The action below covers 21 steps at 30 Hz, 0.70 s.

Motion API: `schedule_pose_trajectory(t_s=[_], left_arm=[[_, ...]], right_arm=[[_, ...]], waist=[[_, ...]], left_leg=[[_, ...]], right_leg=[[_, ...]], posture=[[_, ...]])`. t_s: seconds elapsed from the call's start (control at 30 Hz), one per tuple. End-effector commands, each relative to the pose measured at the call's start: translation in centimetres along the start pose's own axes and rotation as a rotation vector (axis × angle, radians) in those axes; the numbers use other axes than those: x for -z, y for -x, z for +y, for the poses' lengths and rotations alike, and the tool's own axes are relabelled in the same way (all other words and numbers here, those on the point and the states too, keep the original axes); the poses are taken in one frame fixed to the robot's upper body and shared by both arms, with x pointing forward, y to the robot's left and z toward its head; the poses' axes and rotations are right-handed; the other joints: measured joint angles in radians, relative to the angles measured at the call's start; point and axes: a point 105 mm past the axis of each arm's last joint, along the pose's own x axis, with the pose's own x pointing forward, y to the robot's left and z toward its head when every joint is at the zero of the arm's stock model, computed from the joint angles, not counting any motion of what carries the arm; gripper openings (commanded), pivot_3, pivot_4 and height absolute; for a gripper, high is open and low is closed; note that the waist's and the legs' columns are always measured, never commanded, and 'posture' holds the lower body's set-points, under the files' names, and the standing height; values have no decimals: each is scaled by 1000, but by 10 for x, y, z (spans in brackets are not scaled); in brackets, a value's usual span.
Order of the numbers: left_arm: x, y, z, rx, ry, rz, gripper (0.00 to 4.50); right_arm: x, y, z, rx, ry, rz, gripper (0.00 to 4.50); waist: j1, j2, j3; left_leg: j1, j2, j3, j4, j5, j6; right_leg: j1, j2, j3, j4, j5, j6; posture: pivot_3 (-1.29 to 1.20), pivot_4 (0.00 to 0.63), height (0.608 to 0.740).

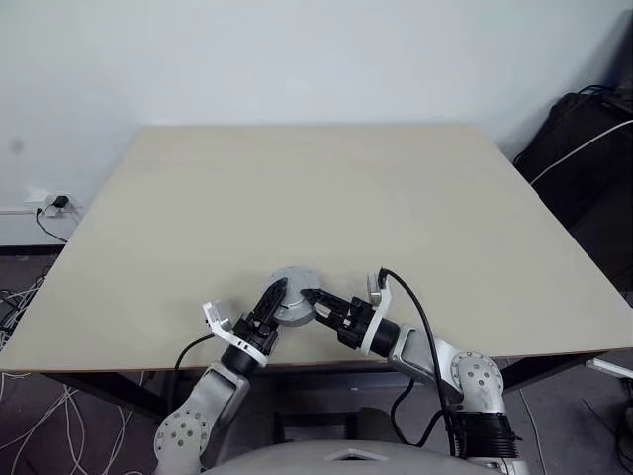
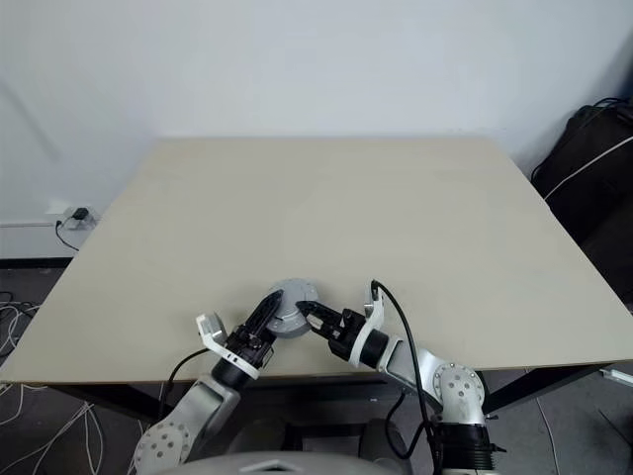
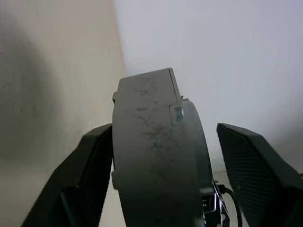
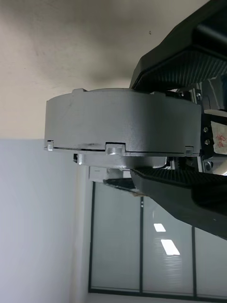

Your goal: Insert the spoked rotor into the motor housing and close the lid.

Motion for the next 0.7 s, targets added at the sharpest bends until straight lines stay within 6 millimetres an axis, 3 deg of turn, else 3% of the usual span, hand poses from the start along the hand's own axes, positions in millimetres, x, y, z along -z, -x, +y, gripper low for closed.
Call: schedule_pose_trajectory(t_s=[0.03,0.13,0.47,0.57,0.7], left_arm=[[6,-16,-20,97,37,-19,3752],[6,-16,-21,98,34,-14,4488],[5,-17,-19,98,42,-25,4488],[5,-17,-20,108,53,-25,3957],[4,-17,-18,104,54,-24,2604]], right_arm=[[-2,-3,25,-105,52,-1,2096],[-2,-4,25,-105,56,-1,2096],[-3,-4,25,-101,60,-2,2096],[-3,-4,24,-98,62,-2,2096],[-3,-5,24,-99,65,1,2096]], waist=[[0,0,0],[0,0,0],[0,0,0],[0,0,0],[0,0,0]], left_leg=[[0,0,0,0,0,0],[0,0,0,0,0,0],[0,0,0,0,1,2],[0,0,0,0,1,2],[0,1,0,0,1,2]], right_leg=[[0,0,0,0,0,0],[0,0,0,0,0,0],[0,1,1,0,1,-1],[0,1,1,0,1,-1],[0,1,1,0,1,-1]], posture=[[0,0,740],[0,0,740],[0,0,740],[0,0,740],[0,0,740]])
